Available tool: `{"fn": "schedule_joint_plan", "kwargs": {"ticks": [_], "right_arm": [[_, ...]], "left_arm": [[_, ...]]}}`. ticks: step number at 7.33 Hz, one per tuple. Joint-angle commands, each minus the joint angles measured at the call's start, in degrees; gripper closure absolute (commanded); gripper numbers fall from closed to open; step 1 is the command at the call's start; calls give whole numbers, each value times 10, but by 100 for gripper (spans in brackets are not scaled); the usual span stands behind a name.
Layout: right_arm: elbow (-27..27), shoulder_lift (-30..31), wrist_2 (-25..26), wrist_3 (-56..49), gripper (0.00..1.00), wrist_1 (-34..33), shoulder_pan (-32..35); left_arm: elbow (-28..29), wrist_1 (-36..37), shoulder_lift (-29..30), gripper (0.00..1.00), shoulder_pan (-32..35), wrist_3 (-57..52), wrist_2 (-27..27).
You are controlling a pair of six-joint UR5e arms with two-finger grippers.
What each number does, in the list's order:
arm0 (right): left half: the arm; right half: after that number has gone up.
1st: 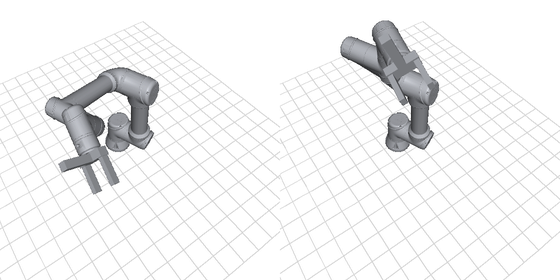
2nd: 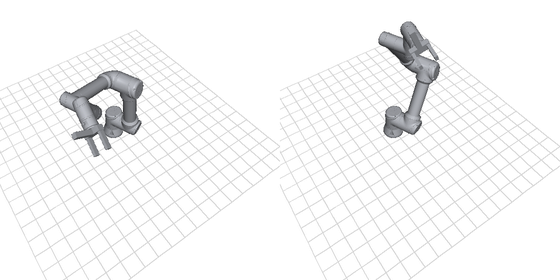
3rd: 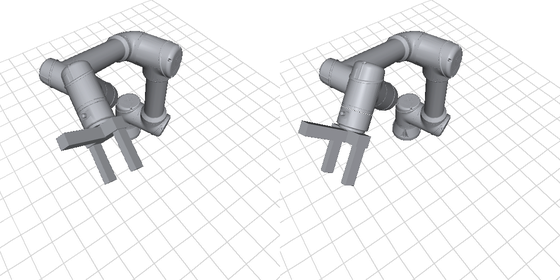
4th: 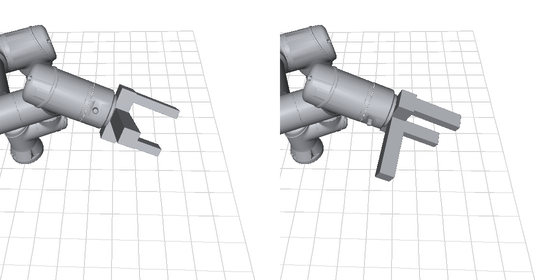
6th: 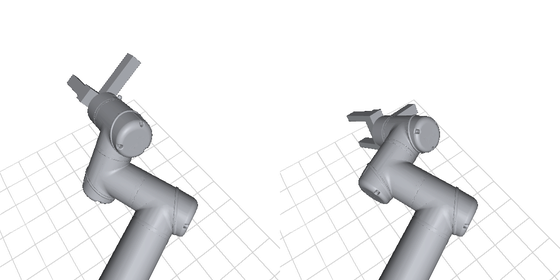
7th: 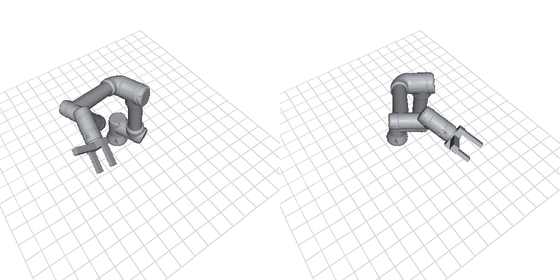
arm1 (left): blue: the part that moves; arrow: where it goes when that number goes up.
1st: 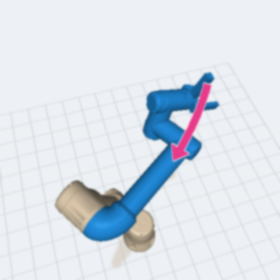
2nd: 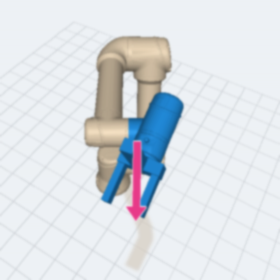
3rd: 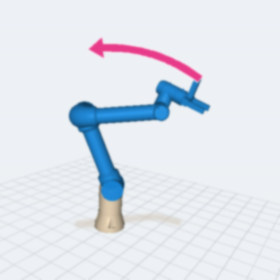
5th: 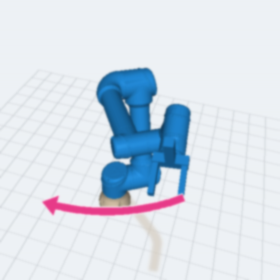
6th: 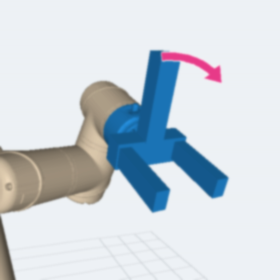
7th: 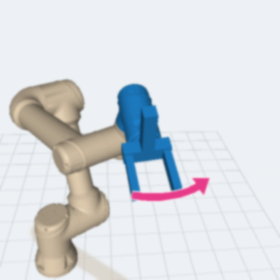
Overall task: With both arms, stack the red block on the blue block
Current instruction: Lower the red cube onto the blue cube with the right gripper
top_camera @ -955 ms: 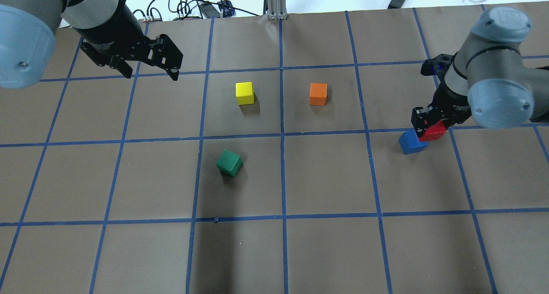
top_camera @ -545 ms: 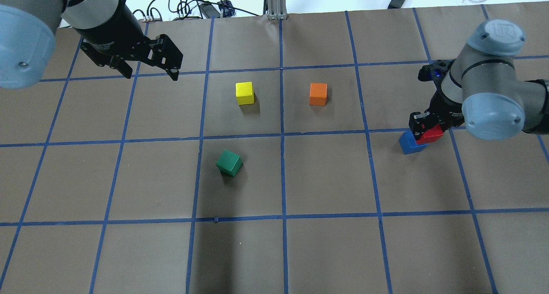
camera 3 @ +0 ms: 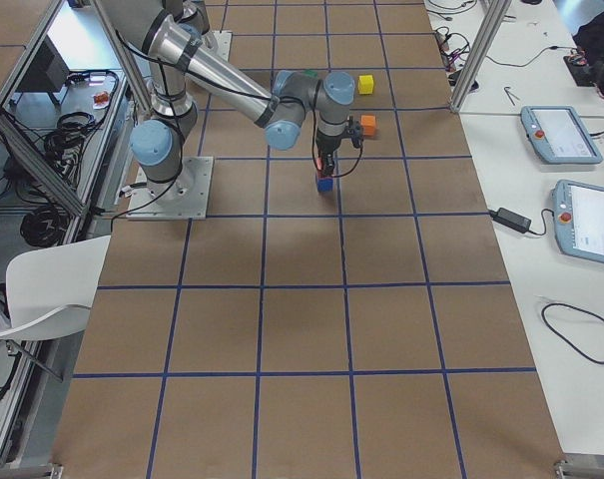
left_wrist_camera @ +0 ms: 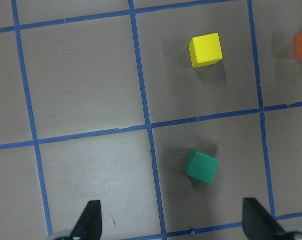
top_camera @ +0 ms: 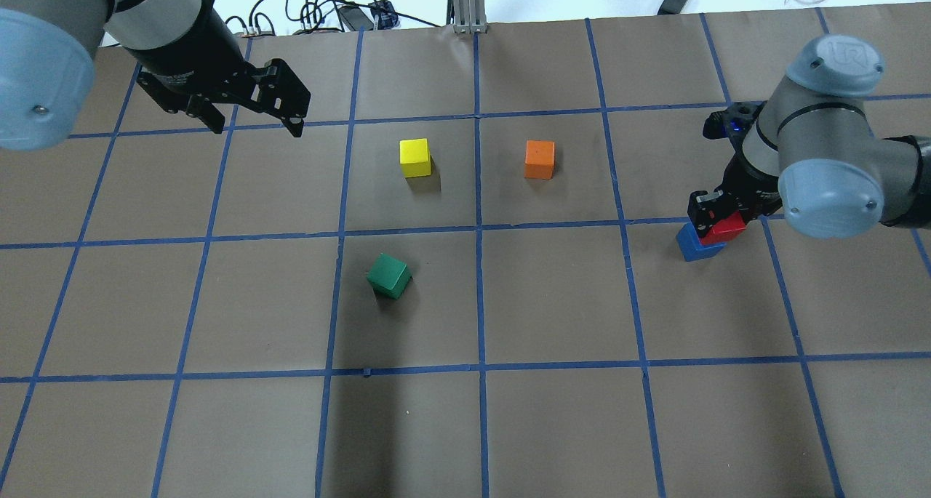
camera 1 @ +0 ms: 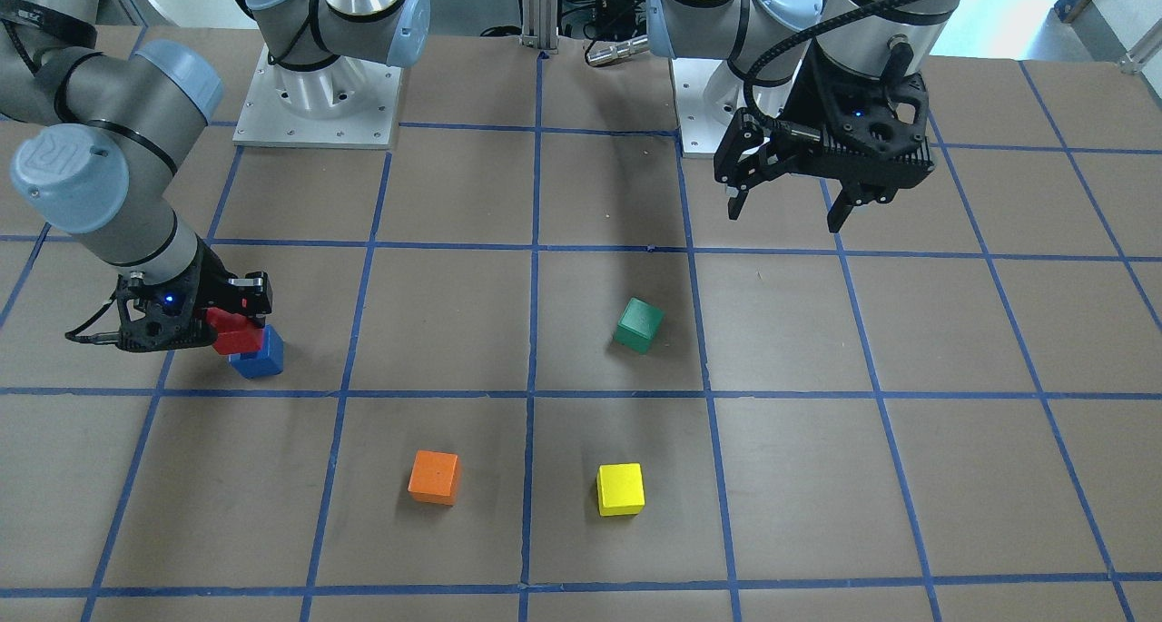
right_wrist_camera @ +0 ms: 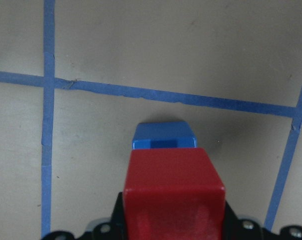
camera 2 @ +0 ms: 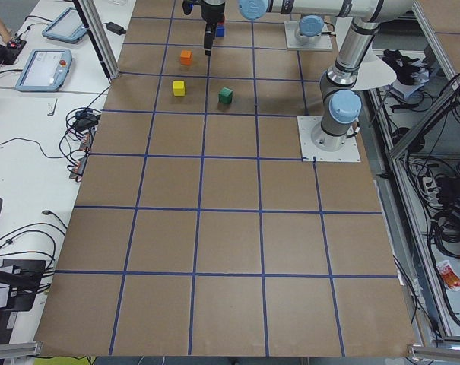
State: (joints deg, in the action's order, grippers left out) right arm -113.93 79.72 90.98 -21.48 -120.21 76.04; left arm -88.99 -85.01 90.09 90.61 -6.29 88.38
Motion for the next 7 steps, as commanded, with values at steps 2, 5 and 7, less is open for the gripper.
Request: {"fn": "schedule_joint_plan", "kwargs": {"ticks": [2,5,7], "right_arm": [[-4,-4,1,0,100,-6,1],[-4,-5,1,-8,100,-16,1],[-5,-13,1,-23,100,-27,1]], "left_arm": [[0,0,0,0,0,0,-1],[0,0,0,0,0,0,-1],[0,0,0,0,0,0,-1]]}}
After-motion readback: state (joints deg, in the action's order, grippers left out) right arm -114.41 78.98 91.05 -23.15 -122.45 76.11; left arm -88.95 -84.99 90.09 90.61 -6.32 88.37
